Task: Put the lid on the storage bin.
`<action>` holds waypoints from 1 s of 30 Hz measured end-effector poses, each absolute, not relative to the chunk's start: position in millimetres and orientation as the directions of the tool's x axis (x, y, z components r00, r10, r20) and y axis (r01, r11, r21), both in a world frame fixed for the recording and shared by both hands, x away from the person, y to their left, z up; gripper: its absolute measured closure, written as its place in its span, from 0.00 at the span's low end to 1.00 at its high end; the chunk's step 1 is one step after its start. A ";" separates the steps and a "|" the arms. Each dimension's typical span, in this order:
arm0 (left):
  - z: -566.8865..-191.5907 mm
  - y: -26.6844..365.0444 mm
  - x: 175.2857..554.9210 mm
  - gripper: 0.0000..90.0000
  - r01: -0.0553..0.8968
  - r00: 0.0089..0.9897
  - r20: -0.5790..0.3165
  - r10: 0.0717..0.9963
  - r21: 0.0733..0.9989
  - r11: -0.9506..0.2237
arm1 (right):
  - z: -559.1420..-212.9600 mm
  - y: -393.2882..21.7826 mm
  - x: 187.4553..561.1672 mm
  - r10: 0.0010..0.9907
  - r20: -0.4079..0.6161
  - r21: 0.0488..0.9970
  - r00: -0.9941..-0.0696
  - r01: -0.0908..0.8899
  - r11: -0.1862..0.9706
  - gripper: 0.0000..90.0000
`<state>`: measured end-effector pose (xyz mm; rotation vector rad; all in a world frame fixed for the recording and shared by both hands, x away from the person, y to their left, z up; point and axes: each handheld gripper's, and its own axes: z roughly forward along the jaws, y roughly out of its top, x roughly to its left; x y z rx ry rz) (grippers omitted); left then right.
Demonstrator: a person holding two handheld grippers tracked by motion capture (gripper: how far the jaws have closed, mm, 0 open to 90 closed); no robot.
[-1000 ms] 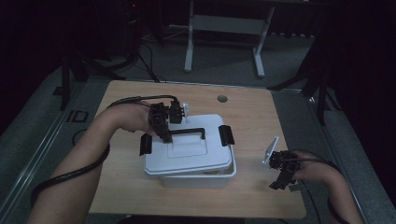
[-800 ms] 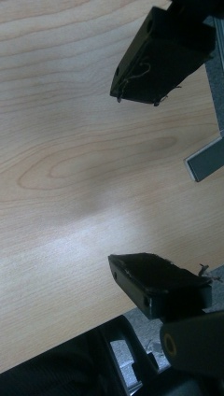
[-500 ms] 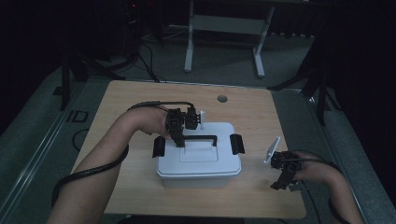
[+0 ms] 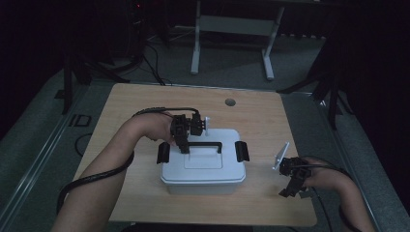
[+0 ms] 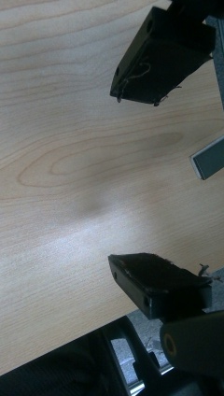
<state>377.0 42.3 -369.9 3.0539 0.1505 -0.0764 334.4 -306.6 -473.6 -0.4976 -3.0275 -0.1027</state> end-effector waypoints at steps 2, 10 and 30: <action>-369.9 42.6 377.0 0.93 0.101 0.994 -0.054 0.097 0.084 -0.991 | -473.9 -306.6 334.2 0.318 0.081 0.052 -0.945 0.323 0.945 0.18; -370.3 42.7 378.0 0.93 0.106 0.993 -0.060 0.101 0.086 -0.991 | -475.9 -305.4 334.1 0.316 0.085 0.053 -0.945 0.321 0.946 0.18; -367.4 72.2 375.7 0.11 0.231 0.972 0.005 0.237 0.207 -0.951 | -474.7 -300.7 335.3 0.310 0.083 0.057 -0.947 0.315 0.948 0.18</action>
